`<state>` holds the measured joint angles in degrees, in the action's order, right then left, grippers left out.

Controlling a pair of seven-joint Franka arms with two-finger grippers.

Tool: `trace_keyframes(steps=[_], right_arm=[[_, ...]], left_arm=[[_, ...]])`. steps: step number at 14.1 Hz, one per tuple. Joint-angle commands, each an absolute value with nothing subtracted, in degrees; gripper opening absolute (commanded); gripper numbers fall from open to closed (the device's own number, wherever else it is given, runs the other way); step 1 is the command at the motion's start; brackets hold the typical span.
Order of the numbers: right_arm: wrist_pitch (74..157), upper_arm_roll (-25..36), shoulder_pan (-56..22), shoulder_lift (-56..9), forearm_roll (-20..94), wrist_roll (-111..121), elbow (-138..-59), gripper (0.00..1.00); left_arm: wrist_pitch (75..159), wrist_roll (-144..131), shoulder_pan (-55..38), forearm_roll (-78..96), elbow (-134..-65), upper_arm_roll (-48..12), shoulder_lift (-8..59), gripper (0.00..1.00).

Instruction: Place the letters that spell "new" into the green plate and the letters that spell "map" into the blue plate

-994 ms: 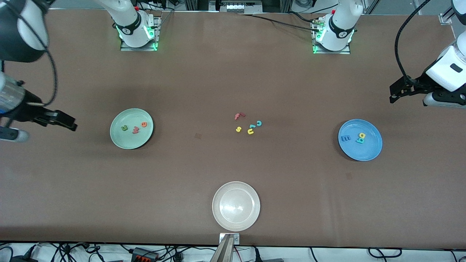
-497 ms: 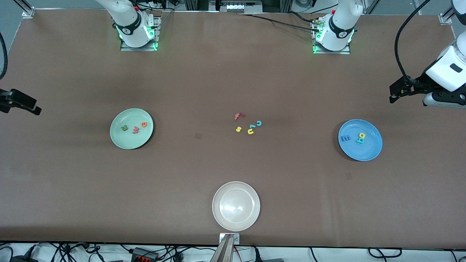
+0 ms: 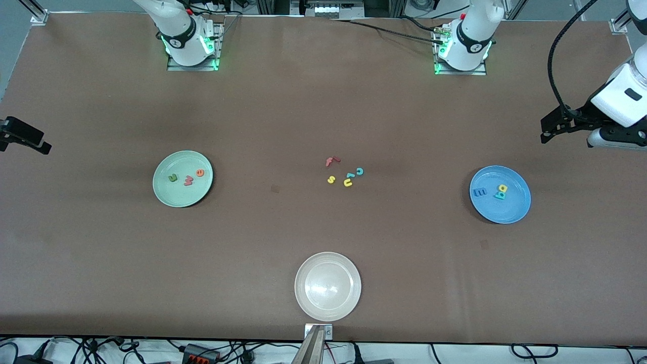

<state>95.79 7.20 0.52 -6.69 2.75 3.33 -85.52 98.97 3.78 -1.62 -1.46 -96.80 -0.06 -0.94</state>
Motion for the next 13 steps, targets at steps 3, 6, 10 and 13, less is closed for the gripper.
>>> trace_keyframes(steps=[3,6,10,13], right_arm=[[95.1,5.5,1.5,-4.1,0.2,2.6,-88.4,1.0],[95.3,5.2,1.0,-2.2,-1.3,2.1,-91.1,1.0],[97.4,5.1,1.0,1.0,-1.3,2.1,-95.9,1.0],[100.9,5.1,1.0,4.5,-1.3,2.1,-101.8,1.0]], left_arm=[[97.6,4.7,-1.7,-0.2,-95.5,0.3,-0.7,1.0],[96.5,4.9,-1.5,-0.2,-95.5,0.3,-0.7,1.0],[96.1,5.0,-1.4,-0.1,-95.4,0.4,-0.8,1.0],[96.1,4.8,-1.4,-0.2,-95.4,0.3,-0.8,1.0]])
